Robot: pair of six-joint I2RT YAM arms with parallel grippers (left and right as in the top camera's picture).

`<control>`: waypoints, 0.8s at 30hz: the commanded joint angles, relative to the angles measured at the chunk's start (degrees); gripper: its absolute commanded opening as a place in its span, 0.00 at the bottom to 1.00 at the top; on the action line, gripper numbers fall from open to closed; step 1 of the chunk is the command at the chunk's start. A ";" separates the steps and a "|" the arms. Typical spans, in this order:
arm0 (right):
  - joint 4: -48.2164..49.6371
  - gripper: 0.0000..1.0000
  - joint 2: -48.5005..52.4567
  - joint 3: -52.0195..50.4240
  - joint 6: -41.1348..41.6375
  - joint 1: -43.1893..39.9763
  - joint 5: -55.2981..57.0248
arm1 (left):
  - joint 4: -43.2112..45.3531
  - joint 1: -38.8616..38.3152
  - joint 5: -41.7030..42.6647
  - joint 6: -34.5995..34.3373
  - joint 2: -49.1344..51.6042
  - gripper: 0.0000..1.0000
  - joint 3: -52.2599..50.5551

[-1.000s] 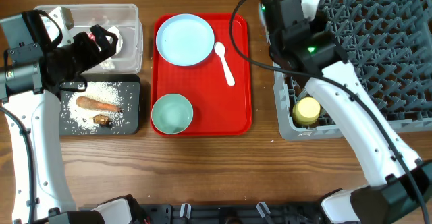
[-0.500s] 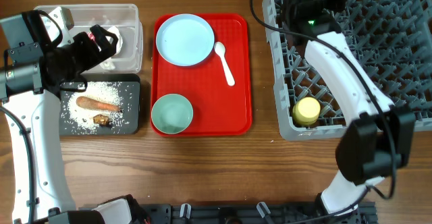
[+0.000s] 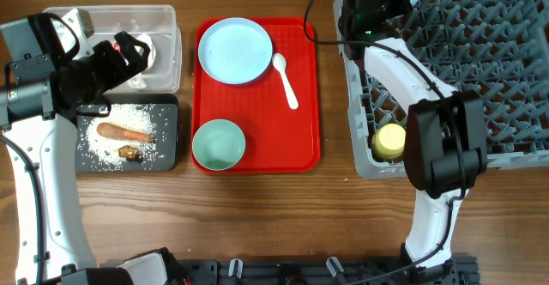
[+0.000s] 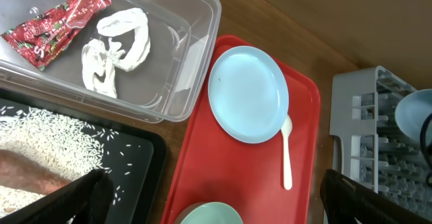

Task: Sort waste into correct bins and load items into the dishwasher rack
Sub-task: 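Carry the light-blue bowl to the rack and set it in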

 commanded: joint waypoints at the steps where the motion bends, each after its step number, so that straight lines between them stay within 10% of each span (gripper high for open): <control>1: 0.59 0.04 1.01 0.15 -1.84 0.55 -0.48 | 0.11 0.22 -0.11 0.50 -0.11 1.00 0.37; 17: -7.39 0.04 1.05 0.15 -0.46 4.00 -5.03 | 0.11 0.22 -0.11 0.52 -0.11 1.00 0.37; 24: 4.94 0.04 1.05 0.17 -1.51 2.84 4.00 | 0.11 0.22 -0.11 0.50 -0.11 1.00 0.37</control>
